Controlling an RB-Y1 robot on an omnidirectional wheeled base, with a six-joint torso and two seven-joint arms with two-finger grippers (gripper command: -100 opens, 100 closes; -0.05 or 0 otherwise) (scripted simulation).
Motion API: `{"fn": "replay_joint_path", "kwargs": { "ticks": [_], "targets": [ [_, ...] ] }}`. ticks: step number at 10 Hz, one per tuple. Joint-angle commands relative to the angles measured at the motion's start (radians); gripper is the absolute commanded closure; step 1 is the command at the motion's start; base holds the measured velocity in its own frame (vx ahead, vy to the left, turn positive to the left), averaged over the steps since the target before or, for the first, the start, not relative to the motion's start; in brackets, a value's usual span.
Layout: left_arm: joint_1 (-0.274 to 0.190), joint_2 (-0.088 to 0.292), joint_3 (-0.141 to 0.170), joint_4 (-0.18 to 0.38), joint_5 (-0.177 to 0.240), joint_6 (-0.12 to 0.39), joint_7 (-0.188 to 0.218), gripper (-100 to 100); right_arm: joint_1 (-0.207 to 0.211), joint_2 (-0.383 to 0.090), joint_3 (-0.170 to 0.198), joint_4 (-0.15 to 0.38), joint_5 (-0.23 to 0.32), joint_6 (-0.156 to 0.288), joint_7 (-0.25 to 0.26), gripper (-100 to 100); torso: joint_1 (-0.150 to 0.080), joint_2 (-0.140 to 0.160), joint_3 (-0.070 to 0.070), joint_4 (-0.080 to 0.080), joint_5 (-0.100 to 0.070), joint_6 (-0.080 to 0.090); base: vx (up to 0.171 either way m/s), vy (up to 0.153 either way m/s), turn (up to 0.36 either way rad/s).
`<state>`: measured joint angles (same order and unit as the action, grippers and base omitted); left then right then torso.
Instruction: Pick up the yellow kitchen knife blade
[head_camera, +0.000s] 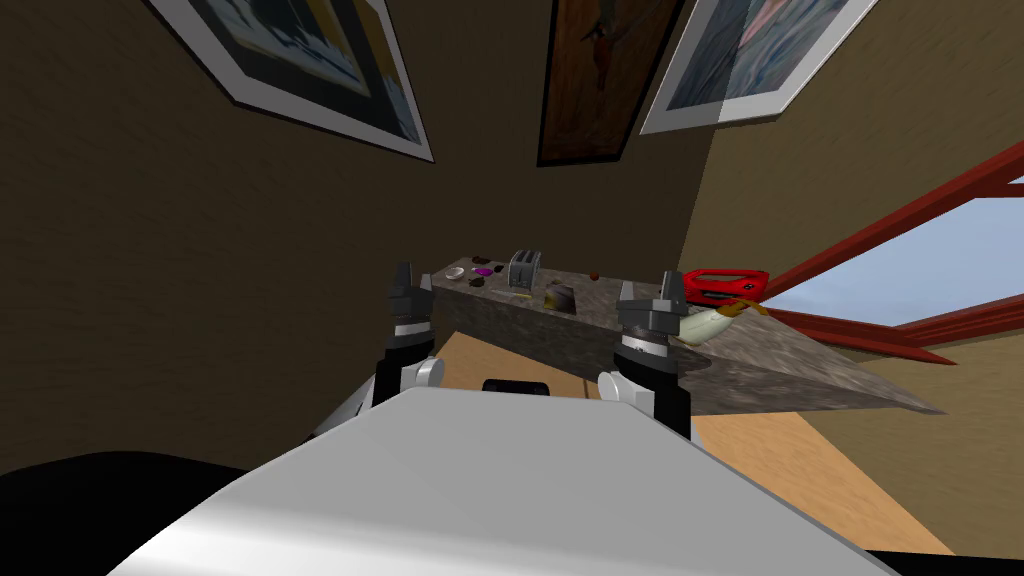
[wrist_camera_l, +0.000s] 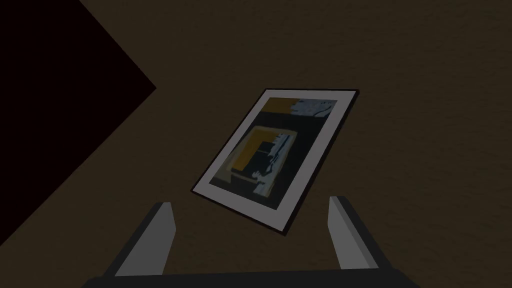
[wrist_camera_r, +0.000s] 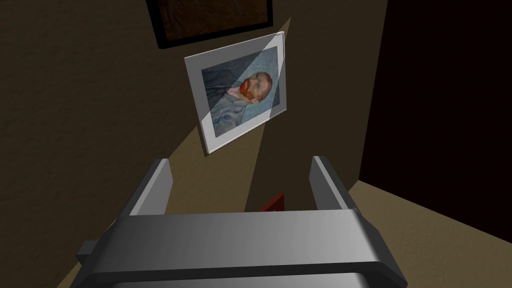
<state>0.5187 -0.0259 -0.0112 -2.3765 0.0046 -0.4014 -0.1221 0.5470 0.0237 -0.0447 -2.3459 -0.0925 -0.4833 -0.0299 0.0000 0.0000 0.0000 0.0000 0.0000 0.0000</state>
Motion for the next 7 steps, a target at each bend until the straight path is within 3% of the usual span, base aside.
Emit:
{"fn": "replay_joint_path", "kwargs": {
  "ticks": [1,5,6,7],
  "targets": [
    [-0.015,0.034,0.001,0.008,-0.001,0.015,-0.003,-100,0.000,0.000,0.000,0.000,0.000,0.000,0.000,0,0.000,0.000,0.000,0.000,0.000,0.000,-0.001,0.017,-0.014],
    [-0.105,0.129,0.005,0.057,-0.007,0.105,-0.021,-100,0.000,0.000,0.000,0.000,0.000,0.000,0.000,0,0.005,0.001,0.000,0.000,0.001,0.000,-0.009,0.068,-0.041],
    [-0.105,0.129,0.005,0.057,-0.007,0.108,-0.021,-100,0.000,0.000,0.000,0.000,0.000,0.000,0.000,0,0.006,0.000,0.000,0.000,0.001,0.000,-0.004,0.059,-0.027],
    [-0.138,0.149,0.007,0.076,-0.008,0.144,-0.026,-100,0.000,0.000,0.000,0.000,0.000,0.000,0.000,0,0.005,0.000,0.000,0.000,0.001,0.000,-0.010,0.050,-0.034]
  ]
}}
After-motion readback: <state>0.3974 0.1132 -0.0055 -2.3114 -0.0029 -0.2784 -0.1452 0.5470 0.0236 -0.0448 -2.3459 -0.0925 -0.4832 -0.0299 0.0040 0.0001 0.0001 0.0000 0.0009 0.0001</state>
